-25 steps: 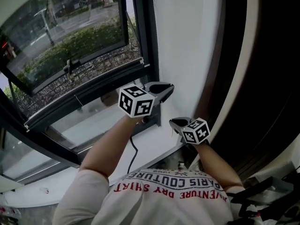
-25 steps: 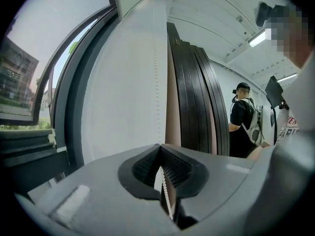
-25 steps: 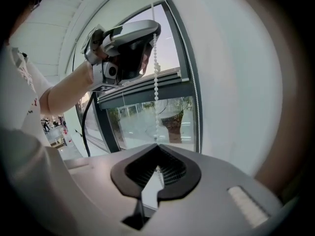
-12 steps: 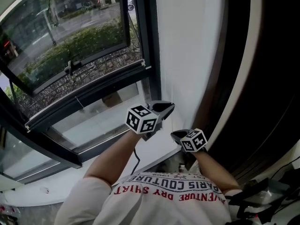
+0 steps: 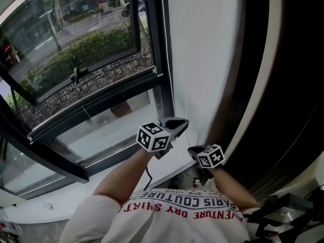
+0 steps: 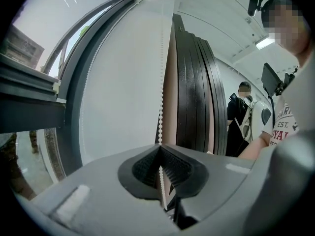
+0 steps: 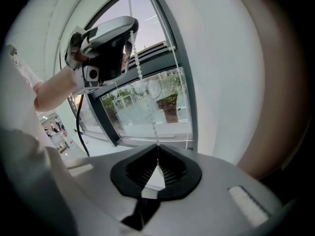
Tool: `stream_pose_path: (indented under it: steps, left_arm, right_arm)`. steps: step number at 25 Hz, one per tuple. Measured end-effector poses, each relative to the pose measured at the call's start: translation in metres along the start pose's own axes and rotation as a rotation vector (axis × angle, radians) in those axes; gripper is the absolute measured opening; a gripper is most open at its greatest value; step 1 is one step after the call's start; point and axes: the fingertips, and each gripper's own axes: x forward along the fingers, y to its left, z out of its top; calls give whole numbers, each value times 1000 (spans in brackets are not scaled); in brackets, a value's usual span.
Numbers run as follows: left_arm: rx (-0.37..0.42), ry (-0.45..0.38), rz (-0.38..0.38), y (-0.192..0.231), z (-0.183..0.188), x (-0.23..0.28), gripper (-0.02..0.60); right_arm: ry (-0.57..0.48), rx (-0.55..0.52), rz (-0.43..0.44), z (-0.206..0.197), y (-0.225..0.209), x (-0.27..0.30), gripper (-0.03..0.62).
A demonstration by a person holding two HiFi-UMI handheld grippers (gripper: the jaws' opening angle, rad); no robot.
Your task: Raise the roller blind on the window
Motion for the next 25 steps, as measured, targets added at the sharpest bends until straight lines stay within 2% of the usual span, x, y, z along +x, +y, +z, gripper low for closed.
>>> stream_pose_path:
  steps: [2, 4, 7, 10, 18, 22, 25]
  left_arm:
    - [-1, -3, 2, -1, 1, -3, 6]
    - [-2, -11, 6, -3, 1, -6, 5]
    - [-5, -23, 6, -7, 0, -13, 6]
    - [-4, -28, 11, -8, -1, -18, 5]
    - [4, -29, 13, -15, -2, -25, 6]
    - [9, -30, 2, -21, -4, -25, 6]
    - [12, -25, -9, -24, -4, -22, 6]
  right_arm:
    - [17, 8, -14, -2, -3, -4, 16]
    - [21, 23, -4, 1, -2, -10, 72]
    - [-36, 43, -9, 20, -2, -29, 106]
    - [-149, 36, -17, 61, 2, -58, 107]
    - [-480, -85, 103, 209, 61, -150, 123]
    - [-584, -114, 145, 260, 81, -182, 126]
    - [-612, -164, 136, 286, 88, -193, 127]
